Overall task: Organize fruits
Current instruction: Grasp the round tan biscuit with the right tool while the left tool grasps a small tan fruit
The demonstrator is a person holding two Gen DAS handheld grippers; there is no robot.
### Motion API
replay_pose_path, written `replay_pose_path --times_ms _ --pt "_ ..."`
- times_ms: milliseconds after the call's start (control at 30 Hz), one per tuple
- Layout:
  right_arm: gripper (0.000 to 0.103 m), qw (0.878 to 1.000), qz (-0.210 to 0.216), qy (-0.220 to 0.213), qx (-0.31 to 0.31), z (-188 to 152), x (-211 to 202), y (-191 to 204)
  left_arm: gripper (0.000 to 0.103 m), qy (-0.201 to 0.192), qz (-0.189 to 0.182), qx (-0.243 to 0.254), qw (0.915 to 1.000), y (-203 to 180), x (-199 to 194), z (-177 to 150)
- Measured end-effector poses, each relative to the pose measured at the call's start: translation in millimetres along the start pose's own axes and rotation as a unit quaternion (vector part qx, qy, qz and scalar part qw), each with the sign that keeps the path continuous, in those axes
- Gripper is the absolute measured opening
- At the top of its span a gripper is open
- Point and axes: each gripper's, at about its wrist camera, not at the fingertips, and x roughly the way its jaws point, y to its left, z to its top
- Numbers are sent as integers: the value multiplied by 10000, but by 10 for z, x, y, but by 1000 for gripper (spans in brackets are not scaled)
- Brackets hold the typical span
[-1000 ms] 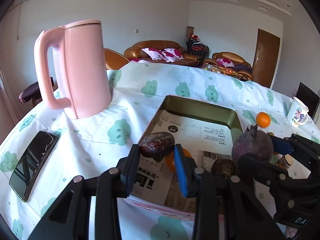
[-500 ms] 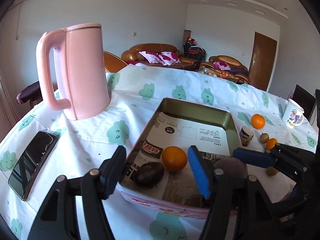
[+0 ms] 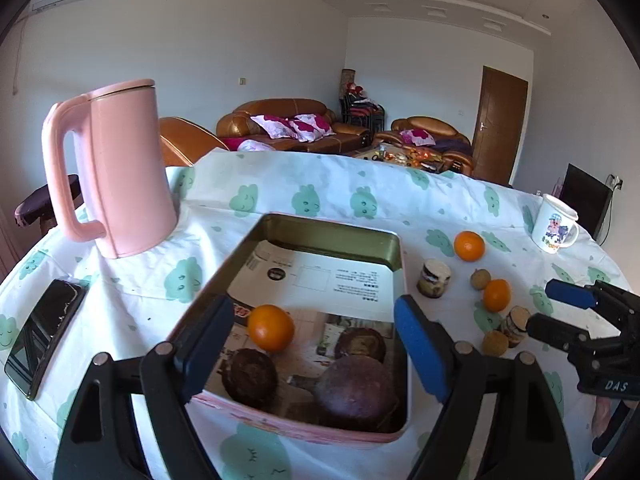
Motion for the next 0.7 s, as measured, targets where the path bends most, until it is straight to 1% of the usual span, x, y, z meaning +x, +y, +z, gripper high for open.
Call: replay_pose_path --times_ms 67,167,267,367,467,533,633,667,700 --pt "68 9997 -140 33 173 -43 -15 -173 84 58 -88 136 9999 -150 29 -20" --pt "68 9994 -140 86 300 -78 21 -270 84 81 -143 345 9993 -347 45 -36" --pt "68 9987 120 239 427 -96 140 -263 84 90 -173 472 9987 -484 62 -32" --pt "68 9981 -17 506 363 -113 291 -213 84 100 -161 566 9982 -572 89 -29" --pt "66 9971 -49 602 460 -102 349 -245 85 150 -176 616 9978 -626 130 -34" --pt "61 9957 -55 763 516 -108 425 -270 85 185 -194 650 9975 -666 160 -46" --pt "46 9933 128 957 629 -122 497 -313 84 238 -243 708 9969 -735 192 -64" --pt "38 9932 221 943 647 -121 492 -320 84 241 -253 732 9967 -758 196 -68" --pt "38 9933 224 916 661 -122 483 -323 84 244 -270 768 9964 -786 196 -71"
